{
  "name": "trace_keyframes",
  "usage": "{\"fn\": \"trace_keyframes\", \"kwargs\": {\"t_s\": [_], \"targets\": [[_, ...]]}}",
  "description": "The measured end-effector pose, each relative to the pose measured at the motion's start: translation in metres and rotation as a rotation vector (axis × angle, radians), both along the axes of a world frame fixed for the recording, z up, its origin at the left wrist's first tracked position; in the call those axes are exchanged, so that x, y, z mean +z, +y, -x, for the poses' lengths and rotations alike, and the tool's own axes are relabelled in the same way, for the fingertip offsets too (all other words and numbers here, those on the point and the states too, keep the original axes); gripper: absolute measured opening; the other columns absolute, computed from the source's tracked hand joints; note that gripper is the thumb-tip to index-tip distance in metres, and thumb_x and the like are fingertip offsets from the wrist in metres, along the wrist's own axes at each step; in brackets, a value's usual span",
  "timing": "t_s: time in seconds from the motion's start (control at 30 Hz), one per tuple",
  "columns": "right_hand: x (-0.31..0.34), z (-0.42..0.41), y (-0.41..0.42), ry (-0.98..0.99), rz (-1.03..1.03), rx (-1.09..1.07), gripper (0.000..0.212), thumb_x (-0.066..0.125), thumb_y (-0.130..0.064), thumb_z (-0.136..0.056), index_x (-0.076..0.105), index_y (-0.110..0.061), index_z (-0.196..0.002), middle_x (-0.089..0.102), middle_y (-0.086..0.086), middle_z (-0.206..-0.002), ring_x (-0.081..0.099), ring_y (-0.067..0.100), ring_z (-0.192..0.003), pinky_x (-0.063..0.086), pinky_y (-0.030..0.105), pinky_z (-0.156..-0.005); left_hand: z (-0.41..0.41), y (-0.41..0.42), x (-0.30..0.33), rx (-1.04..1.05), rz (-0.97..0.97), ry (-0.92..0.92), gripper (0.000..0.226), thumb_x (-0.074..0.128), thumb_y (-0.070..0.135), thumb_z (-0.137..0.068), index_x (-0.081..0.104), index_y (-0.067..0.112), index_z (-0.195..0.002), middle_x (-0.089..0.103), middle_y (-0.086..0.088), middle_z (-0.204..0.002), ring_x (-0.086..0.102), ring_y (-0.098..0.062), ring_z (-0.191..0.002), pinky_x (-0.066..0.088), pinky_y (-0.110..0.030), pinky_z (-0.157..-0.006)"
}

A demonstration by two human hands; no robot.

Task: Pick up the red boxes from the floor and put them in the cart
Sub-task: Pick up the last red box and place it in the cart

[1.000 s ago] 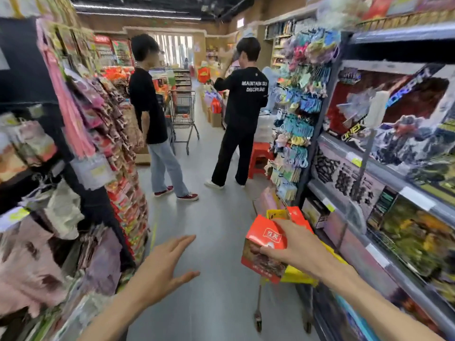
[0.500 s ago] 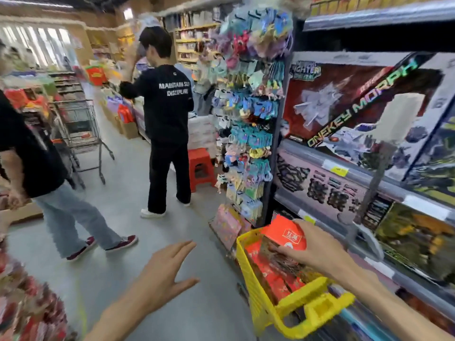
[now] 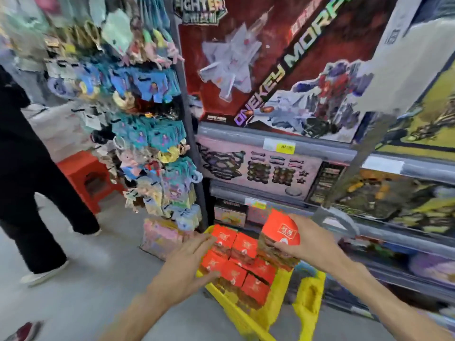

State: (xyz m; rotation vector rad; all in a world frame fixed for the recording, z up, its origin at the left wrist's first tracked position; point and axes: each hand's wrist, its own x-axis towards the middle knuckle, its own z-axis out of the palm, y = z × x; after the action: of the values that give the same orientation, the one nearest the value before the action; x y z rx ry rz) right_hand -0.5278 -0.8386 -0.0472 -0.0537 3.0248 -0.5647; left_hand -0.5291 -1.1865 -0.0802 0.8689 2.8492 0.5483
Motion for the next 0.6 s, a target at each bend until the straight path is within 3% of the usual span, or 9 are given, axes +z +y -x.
{"fn": "trace_keyframes", "kwargs": {"t_s": [0.2,0.3,0.4,0.43,0.53,0.6], "targets": [[-0.065,0.051,-0.005,-0.165,-0.068,-0.091,0.108,0.041,-0.096,-0.057,0.033,-0.031,-0.144,0.049,-0.003,-0.139,0.049,0.019,-0.126,0.041,0.034,-0.097,0.080,-0.007,-0.055,-0.045,-0.048,-0.101,0.081,0.039,0.081,-0.087,0.022,0.037,-0.153,0.024,0.015,-0.158,0.021,-0.008,-0.146,0.026,-0.041,-0.117],[-0.094,0.072,-0.008,-0.222,-0.101,-0.097,0.125,0.023,-0.102,-0.047,0.031,-0.028,-0.147,0.045,-0.004,-0.142,0.042,0.016,-0.133,0.037,0.033,-0.105,0.105,-0.012,-0.076,-0.040,-0.089,-0.145,0.080,0.039,0.081,-0.087,0.016,0.042,-0.153,0.010,0.024,-0.160,0.006,0.001,-0.147,0.008,-0.031,-0.119],[-0.130,0.090,-0.008,-0.274,-0.138,-0.128,0.136,0.004,-0.106,-0.043,0.029,-0.025,-0.150,0.042,0.000,-0.147,0.040,0.020,-0.137,0.036,0.036,-0.111,0.135,-0.017,-0.093,-0.060,-0.077,-0.171,0.079,0.037,0.080,-0.088,0.012,0.043,-0.154,0.002,0.027,-0.159,-0.009,0.010,-0.143,-0.016,-0.015,-0.111],[-0.141,0.093,-0.008,-0.294,-0.151,-0.137,0.132,0.009,-0.105,-0.047,0.029,-0.024,-0.150,0.042,0.002,-0.149,0.040,0.021,-0.137,0.035,0.037,-0.111,0.143,-0.018,-0.099,-0.072,-0.075,-0.188,0.079,0.037,0.080,-0.088,0.012,0.043,-0.154,0.003,0.027,-0.160,-0.008,0.009,-0.144,-0.013,-0.017,-0.113],[-0.164,0.106,-0.012,-0.343,-0.216,-0.095,0.100,0.043,-0.083,-0.072,0.027,-0.023,-0.151,0.041,0.003,-0.151,0.039,0.022,-0.138,0.029,0.033,-0.112,0.165,-0.021,-0.114,-0.088,-0.109,-0.265,0.077,0.039,0.079,-0.089,0.016,0.044,-0.153,0.010,0.026,-0.159,0.003,0.007,-0.145,0.014,-0.033,-0.120],[-0.182,0.112,-0.016,-0.373,-0.202,-0.081,0.093,0.058,-0.070,-0.076,0.030,-0.021,-0.150,0.044,0.004,-0.148,0.044,0.025,-0.134,0.032,0.034,-0.110,0.174,-0.023,-0.123,-0.102,-0.131,-0.304,0.074,0.040,0.076,-0.091,0.016,0.044,-0.153,0.011,0.026,-0.159,0.009,0.005,-0.145,0.023,-0.036,-0.119]]}}
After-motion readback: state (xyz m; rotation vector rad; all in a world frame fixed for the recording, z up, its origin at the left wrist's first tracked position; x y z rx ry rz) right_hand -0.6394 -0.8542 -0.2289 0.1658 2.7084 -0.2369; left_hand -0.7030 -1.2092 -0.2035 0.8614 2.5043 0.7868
